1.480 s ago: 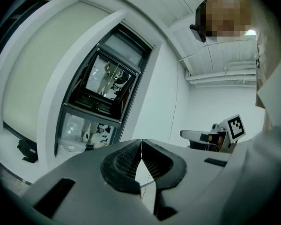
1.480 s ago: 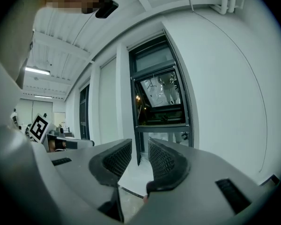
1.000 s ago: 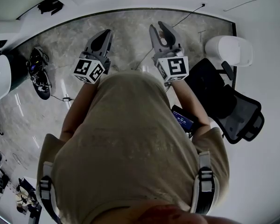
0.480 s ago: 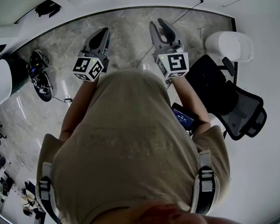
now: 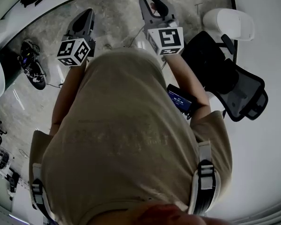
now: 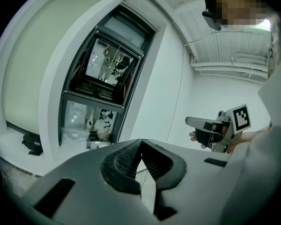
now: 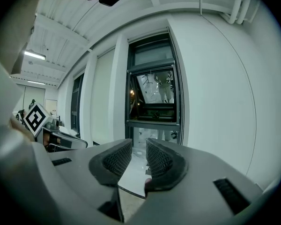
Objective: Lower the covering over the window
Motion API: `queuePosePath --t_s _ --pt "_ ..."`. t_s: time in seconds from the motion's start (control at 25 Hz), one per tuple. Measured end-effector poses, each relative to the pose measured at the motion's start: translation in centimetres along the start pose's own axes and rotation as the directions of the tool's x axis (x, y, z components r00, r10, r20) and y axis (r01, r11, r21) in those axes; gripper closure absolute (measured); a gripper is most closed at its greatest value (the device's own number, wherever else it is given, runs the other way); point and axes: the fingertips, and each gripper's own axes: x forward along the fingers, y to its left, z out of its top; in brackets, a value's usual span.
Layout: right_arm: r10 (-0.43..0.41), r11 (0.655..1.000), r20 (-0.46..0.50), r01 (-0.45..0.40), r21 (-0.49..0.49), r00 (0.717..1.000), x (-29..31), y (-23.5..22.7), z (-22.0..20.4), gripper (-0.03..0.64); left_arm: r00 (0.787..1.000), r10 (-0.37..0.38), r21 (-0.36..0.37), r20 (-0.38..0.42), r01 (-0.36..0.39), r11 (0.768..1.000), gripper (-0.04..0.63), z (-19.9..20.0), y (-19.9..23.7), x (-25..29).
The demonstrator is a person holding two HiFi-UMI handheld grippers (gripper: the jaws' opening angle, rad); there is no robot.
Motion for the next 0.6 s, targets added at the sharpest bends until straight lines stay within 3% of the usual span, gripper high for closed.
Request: queuePosePath --t_s 0.2,0.6 --pt "0.026 0.997 -0.094 -0.033 -0.069 0.995 0.3 0.4 -1.7 0.592 0.999 0.019 -0.007 -0.036 -0.019 1.0 0.578 -0.9 0.2 0.4" --pt "0.111 0.994 -0.079 -0.109 0.026 0.991 -0.7 -0.6 -2.5 0.6 0.998 -0.058 -0.01 -0.028 0.057 0.998 0.577 -0.7 -3.7 2.8"
